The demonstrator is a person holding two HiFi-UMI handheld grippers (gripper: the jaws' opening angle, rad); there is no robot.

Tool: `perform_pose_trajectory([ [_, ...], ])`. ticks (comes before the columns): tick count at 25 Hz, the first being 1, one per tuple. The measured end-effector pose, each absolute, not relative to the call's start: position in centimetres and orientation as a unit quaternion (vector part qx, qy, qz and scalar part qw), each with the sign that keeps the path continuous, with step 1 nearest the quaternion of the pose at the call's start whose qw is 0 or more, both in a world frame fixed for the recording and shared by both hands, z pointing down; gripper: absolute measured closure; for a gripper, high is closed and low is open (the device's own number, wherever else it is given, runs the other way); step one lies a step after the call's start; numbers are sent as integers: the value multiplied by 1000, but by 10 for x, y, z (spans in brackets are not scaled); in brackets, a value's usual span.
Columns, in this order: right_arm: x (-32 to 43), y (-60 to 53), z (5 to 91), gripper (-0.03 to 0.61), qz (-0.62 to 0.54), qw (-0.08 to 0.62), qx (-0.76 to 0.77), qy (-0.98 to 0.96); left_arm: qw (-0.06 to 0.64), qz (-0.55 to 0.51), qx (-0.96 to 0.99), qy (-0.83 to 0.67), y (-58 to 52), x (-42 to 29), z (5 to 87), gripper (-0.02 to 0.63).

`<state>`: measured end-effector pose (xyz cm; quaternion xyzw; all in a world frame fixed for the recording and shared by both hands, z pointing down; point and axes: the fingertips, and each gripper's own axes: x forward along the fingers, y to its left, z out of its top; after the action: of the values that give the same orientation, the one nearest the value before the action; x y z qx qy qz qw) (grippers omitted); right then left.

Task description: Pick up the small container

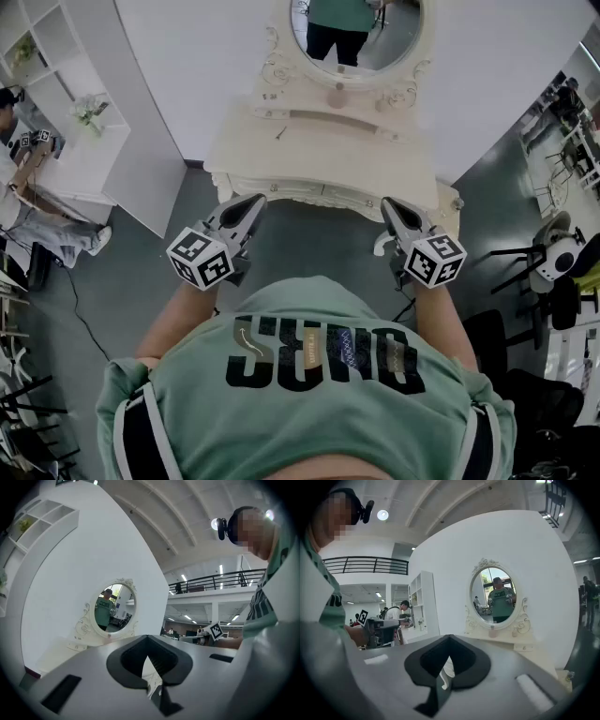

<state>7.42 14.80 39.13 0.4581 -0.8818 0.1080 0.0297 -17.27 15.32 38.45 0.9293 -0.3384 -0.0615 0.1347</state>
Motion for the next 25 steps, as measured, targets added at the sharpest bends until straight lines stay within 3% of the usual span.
perform_pose_trajectory([
  [25, 104, 147, 384, 571, 110, 19, 450, -886, 129, -54, 931, -338, 154, -128, 380, 615],
])
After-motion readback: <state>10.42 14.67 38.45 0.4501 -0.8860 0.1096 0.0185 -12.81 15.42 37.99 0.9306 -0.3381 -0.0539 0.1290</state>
